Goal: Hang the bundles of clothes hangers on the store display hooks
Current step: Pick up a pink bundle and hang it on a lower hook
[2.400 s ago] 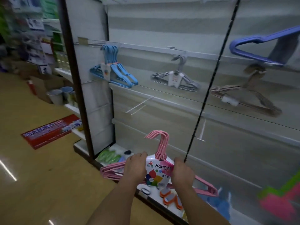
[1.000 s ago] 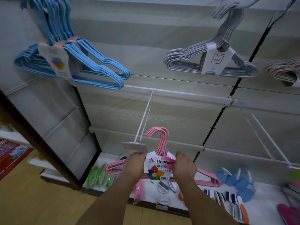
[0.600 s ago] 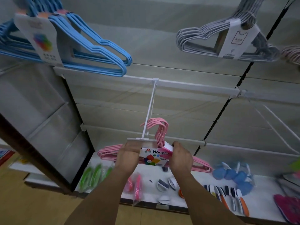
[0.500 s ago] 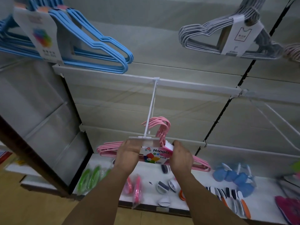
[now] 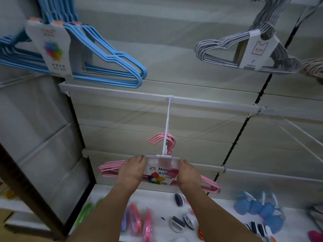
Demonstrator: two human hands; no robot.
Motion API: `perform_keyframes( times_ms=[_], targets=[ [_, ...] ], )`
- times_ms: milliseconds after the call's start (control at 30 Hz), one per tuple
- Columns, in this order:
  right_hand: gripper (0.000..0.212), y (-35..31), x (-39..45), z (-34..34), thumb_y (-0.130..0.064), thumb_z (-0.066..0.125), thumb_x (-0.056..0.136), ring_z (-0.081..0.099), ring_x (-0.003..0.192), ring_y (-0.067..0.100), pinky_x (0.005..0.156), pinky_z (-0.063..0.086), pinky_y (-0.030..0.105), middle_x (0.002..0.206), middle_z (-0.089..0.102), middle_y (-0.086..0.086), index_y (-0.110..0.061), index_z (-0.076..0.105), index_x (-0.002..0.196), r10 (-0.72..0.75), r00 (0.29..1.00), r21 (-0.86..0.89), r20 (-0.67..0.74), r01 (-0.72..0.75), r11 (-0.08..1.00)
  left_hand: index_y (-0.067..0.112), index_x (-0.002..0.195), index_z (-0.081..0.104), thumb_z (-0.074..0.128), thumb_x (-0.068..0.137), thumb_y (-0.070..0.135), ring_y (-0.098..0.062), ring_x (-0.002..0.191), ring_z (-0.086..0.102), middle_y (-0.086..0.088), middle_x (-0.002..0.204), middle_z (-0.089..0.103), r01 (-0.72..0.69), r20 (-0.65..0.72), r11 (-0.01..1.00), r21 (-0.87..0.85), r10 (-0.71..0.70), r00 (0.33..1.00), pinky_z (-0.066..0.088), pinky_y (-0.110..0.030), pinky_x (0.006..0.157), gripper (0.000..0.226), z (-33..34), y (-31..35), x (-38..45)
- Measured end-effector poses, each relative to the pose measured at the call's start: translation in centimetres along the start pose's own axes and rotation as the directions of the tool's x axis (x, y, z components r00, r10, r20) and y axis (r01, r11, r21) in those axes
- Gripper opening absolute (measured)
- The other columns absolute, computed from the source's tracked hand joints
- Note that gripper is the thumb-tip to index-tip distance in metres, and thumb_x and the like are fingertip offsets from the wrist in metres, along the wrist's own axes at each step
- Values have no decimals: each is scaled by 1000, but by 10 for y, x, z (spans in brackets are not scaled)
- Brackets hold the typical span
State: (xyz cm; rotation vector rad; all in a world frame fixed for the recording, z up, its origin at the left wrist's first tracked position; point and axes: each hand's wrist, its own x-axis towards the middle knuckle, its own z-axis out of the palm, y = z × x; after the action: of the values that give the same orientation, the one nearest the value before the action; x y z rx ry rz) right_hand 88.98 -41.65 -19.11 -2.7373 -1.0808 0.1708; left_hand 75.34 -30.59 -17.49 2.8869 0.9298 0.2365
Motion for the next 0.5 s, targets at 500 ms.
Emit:
perform_keyframes(
  times_ms=[500],
  targets=[
    [92,-19,14,-7,-52,65,74,50,126,19,105,42,40,141,47,-3,-30,15,148,-87,965,472,-246,198,859,28,139,35,57,87,23,-19,117,51,4,133,52,73,-28,962,-264,-83,996,43,-31,94,57,32,-2,36]
  ],
)
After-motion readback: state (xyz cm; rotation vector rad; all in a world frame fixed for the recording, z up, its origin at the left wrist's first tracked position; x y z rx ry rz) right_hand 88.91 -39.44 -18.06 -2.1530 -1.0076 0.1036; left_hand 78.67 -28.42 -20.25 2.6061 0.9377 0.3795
